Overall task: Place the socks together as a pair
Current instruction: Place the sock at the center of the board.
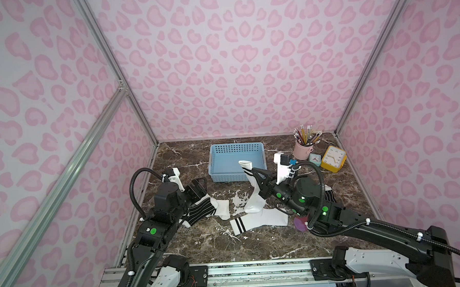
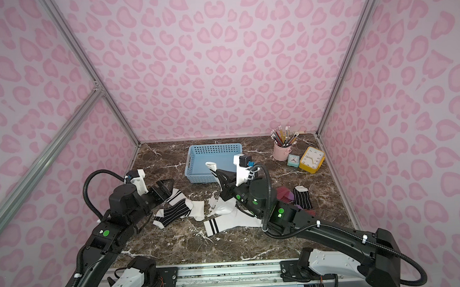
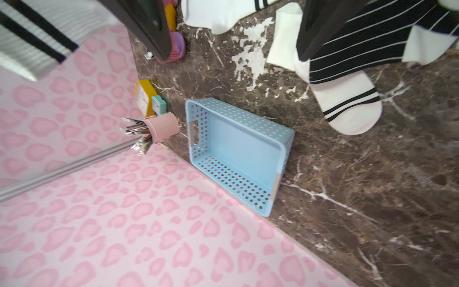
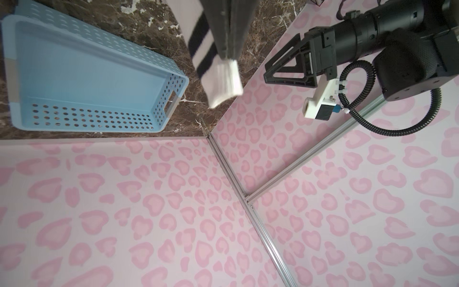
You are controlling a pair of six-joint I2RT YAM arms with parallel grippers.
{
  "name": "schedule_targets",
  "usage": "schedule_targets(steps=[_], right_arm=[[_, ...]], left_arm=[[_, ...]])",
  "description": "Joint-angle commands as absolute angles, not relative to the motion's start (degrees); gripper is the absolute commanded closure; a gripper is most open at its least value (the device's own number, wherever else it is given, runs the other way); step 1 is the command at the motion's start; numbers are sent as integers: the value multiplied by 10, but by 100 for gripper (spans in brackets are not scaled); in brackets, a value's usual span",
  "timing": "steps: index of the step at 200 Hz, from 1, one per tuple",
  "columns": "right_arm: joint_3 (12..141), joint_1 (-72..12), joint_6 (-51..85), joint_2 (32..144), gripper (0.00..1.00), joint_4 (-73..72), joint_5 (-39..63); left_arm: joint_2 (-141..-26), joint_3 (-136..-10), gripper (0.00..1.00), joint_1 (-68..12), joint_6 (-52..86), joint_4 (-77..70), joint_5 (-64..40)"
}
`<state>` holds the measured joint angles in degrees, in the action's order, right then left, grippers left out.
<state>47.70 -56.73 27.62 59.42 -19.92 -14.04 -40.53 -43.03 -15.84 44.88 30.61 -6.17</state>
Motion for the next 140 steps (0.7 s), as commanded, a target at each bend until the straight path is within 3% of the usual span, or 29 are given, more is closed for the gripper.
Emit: schedule_targets(steps=[1, 25, 54, 75, 140], right_arm=[[445, -554, 243, 554, 100, -201, -120], [412, -548, 229, 519, 100, -199, -117], [409, -544, 198, 518, 100, -177, -117], [404, -542, 187, 524, 100, -173, -127], [376, -533, 145, 562, 100, -226, -108]], left_arm=[[-404, -443, 17, -160, 452, 234, -164], [-409, -440, 21, -181, 526, 192, -189], [-427, -454, 23, -272, 631, 183, -109], [-444, -475, 21, -356, 697, 180, -37], [-501, -512, 16, -477, 901, 222, 61]])
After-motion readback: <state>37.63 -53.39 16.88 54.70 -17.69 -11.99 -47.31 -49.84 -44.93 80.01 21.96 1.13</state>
